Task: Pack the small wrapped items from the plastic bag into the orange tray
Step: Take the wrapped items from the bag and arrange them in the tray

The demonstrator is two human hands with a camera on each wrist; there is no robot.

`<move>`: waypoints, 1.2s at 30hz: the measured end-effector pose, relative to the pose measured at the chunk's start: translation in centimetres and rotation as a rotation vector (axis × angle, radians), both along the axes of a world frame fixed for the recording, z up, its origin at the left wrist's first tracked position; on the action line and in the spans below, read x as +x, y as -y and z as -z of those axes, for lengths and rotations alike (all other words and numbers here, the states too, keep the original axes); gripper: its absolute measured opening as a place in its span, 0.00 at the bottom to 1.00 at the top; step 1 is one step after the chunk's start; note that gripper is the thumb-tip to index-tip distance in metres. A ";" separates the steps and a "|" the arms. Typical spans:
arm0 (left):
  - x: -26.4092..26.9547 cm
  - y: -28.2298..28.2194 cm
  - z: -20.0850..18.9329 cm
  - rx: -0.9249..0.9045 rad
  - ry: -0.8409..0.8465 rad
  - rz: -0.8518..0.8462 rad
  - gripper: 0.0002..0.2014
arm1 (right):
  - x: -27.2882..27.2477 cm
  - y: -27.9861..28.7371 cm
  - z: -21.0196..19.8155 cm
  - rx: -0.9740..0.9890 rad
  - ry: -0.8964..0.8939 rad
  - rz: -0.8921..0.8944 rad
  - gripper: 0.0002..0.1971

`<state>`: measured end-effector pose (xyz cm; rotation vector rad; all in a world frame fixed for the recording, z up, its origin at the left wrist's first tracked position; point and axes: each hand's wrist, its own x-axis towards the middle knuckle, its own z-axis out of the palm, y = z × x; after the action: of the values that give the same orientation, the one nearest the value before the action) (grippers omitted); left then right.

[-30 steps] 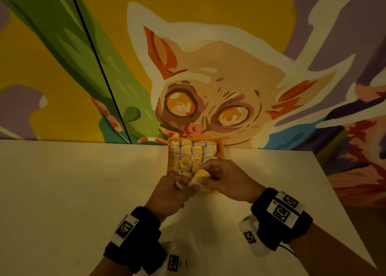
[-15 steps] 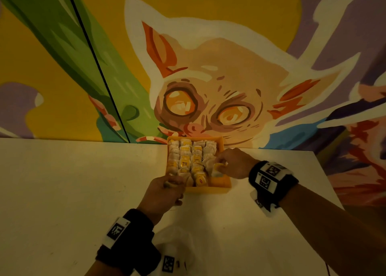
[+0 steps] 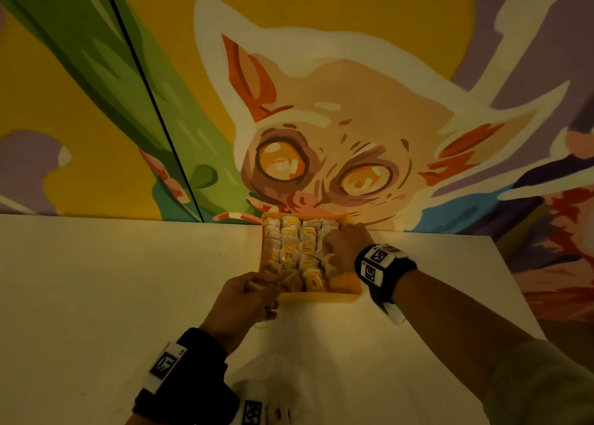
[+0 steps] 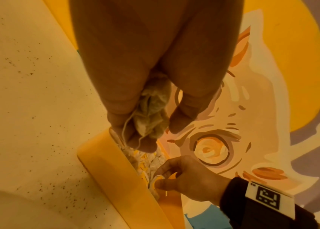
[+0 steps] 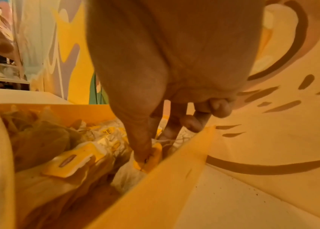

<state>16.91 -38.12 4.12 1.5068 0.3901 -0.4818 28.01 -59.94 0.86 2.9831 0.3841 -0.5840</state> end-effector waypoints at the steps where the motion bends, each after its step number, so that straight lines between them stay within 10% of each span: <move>1: 0.0 0.0 -0.1 -0.004 -0.002 -0.003 0.07 | 0.0 -0.1 0.2 0.000 0.016 0.007 0.09; 8: 0.1 -0.2 -0.1 -0.141 -0.049 -0.051 0.09 | -1.1 -0.2 -0.2 0.147 0.143 0.062 0.09; 17: 0.4 0.6 -1.1 -0.434 -0.166 -0.231 0.18 | -8.0 -4.8 -5.5 0.951 0.046 0.090 0.04; 25: -0.3 1.4 -1.8 -0.447 -0.167 -0.130 0.23 | -12.1 -7.7 -5.9 0.795 0.042 -0.039 0.19; 30: -0.6 1.0 -1.7 -0.439 -0.134 -0.165 0.33 | -12.2 -7.6 -4.5 0.924 0.108 0.047 0.06; 36: -0.7 0.7 -1.1 -0.392 -0.132 -0.162 0.17 | -11.7 -6.7 -4.6 1.164 0.034 0.238 0.06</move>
<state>16.17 -38.86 5.26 1.0589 0.4859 -0.4977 16.29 -53.21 5.44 4.1901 0.4897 -0.3866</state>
